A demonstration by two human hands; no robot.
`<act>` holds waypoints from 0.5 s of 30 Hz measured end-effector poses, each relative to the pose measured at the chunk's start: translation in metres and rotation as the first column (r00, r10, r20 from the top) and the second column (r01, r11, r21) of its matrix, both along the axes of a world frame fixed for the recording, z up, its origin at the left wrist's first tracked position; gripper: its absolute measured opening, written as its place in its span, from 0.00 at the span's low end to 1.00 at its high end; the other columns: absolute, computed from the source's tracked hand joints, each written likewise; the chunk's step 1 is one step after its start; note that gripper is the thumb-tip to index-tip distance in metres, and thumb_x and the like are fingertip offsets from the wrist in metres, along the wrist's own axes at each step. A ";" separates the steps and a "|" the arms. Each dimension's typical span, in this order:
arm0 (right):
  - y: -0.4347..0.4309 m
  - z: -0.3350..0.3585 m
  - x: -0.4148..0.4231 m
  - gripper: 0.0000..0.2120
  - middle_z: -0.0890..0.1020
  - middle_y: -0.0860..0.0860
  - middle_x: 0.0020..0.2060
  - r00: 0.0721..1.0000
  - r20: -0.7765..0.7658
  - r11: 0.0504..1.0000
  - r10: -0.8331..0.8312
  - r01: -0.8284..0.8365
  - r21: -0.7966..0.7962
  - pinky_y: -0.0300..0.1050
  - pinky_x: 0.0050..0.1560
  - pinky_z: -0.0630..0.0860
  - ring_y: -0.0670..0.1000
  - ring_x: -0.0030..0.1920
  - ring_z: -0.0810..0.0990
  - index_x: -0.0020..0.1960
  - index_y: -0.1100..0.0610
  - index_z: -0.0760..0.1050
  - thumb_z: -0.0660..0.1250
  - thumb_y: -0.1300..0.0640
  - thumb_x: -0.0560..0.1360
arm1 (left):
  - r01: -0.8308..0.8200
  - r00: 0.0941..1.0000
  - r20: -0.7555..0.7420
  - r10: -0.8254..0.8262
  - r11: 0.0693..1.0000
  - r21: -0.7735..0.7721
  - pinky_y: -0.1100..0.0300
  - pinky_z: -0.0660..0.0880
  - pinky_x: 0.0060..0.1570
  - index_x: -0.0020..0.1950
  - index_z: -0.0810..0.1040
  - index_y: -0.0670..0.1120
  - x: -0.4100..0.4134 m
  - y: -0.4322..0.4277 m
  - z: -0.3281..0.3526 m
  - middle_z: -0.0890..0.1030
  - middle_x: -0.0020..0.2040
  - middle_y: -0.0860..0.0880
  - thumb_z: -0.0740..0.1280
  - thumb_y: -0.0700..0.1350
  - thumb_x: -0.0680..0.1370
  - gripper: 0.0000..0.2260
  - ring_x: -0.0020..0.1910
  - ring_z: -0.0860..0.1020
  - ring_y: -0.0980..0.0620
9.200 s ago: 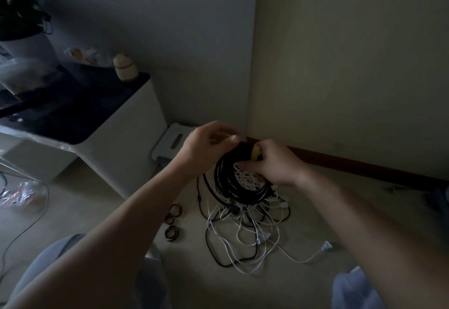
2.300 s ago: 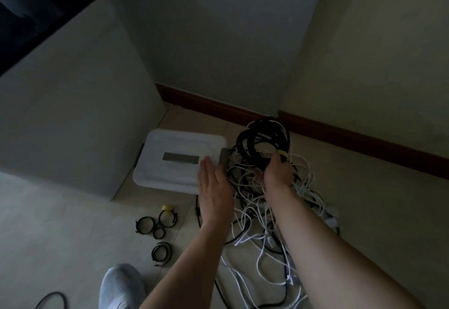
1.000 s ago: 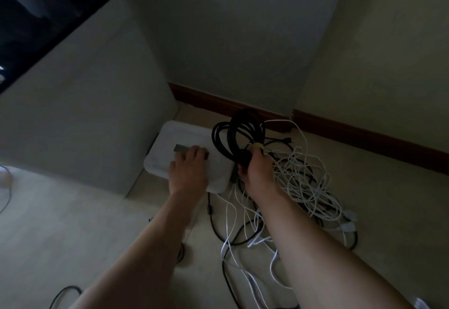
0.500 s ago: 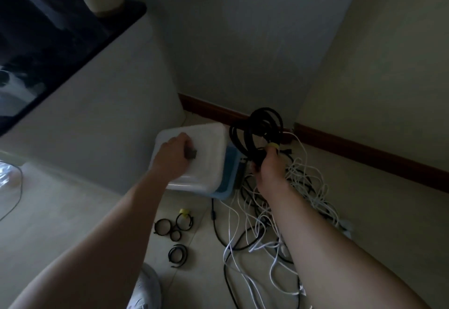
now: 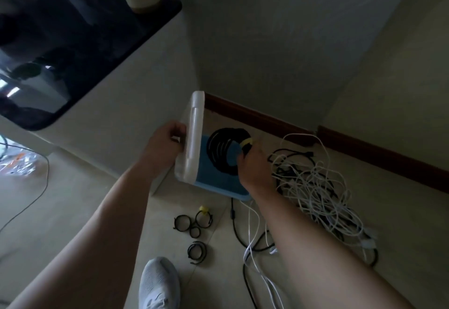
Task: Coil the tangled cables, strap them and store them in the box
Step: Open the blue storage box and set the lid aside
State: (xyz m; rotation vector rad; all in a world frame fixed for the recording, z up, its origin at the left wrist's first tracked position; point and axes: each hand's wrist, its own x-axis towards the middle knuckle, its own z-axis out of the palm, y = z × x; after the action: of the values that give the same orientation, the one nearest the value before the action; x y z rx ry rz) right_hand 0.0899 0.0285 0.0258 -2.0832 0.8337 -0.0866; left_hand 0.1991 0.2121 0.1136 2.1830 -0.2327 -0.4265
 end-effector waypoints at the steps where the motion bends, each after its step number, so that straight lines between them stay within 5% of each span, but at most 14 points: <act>1: 0.006 -0.005 0.004 0.11 0.78 0.58 0.55 0.995 -0.039 0.993 0.089 -0.092 -0.077 0.52 0.47 0.78 0.56 0.51 0.79 0.61 0.61 0.68 0.59 0.55 0.84 | -0.002 1.000 -0.006 0.002 1.000 -0.002 0.51 0.77 0.48 0.42 0.76 0.49 0.001 0.001 -0.004 0.81 0.44 0.47 0.65 0.27 0.72 0.16 0.44 0.79 0.45; 5: 0.021 -0.025 0.012 0.14 0.77 0.59 0.60 0.963 -0.155 0.955 0.222 -0.247 -0.166 0.55 0.55 0.76 0.60 0.58 0.76 0.65 0.60 0.67 0.59 0.52 0.84 | -0.032 0.997 -0.071 0.029 0.999 -0.041 0.45 0.77 0.49 0.44 0.77 0.48 -0.001 -0.002 -0.018 0.80 0.46 0.45 0.64 0.28 0.73 0.15 0.44 0.78 0.43; 9: 0.022 -0.037 0.025 0.14 0.80 0.58 0.51 0.915 -0.284 0.958 0.287 -0.279 0.068 0.45 0.36 0.72 0.56 0.46 0.79 0.56 0.61 0.72 0.59 0.49 0.85 | -0.053 0.997 -0.066 0.049 0.997 -0.053 0.54 0.77 0.43 0.50 0.79 0.44 -0.001 -0.006 -0.024 0.83 0.44 0.49 0.67 0.31 0.73 0.10 0.42 0.81 0.48; 12: 0.019 -0.041 0.031 0.13 0.80 0.56 0.43 0.853 -0.406 0.938 0.328 -0.344 0.035 0.40 0.28 0.68 0.49 0.35 0.74 0.44 0.60 0.74 0.61 0.55 0.84 | -0.052 0.996 -0.079 0.048 0.997 -0.053 0.57 0.76 0.41 0.51 0.79 0.41 -0.004 -0.009 -0.025 0.82 0.46 0.46 0.68 0.31 0.73 0.09 0.43 0.80 0.48; 14: 0.020 -0.041 0.034 0.08 0.81 0.60 0.55 0.809 -0.484 0.918 0.334 -0.396 -0.029 0.43 0.41 0.78 0.53 0.47 0.80 0.59 0.62 0.76 0.63 0.62 0.82 | -0.055 0.996 -0.070 0.052 0.998 -0.041 0.56 0.76 0.42 0.53 0.79 0.39 -0.004 -0.009 -0.026 0.82 0.49 0.43 0.67 0.30 0.74 0.10 0.45 0.80 0.47; 15: 0.022 -0.042 0.033 0.14 0.78 0.61 0.61 0.790 -0.517 0.896 0.331 -0.434 -0.091 0.46 0.52 0.79 0.56 0.57 0.79 0.66 0.64 0.72 0.63 0.63 0.81 | -0.055 0.996 -0.068 0.053 0.998 -0.036 0.54 0.78 0.44 0.54 0.79 0.38 -0.004 -0.009 -0.027 0.83 0.50 0.42 0.67 0.30 0.73 0.11 0.47 0.81 0.46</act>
State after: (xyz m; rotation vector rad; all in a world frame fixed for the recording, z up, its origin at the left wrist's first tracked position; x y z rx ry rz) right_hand 0.1233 0.0502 -0.0160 -2.4790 0.6841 0.6342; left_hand 0.1955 0.2030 0.0865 2.1286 -0.1435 -0.4602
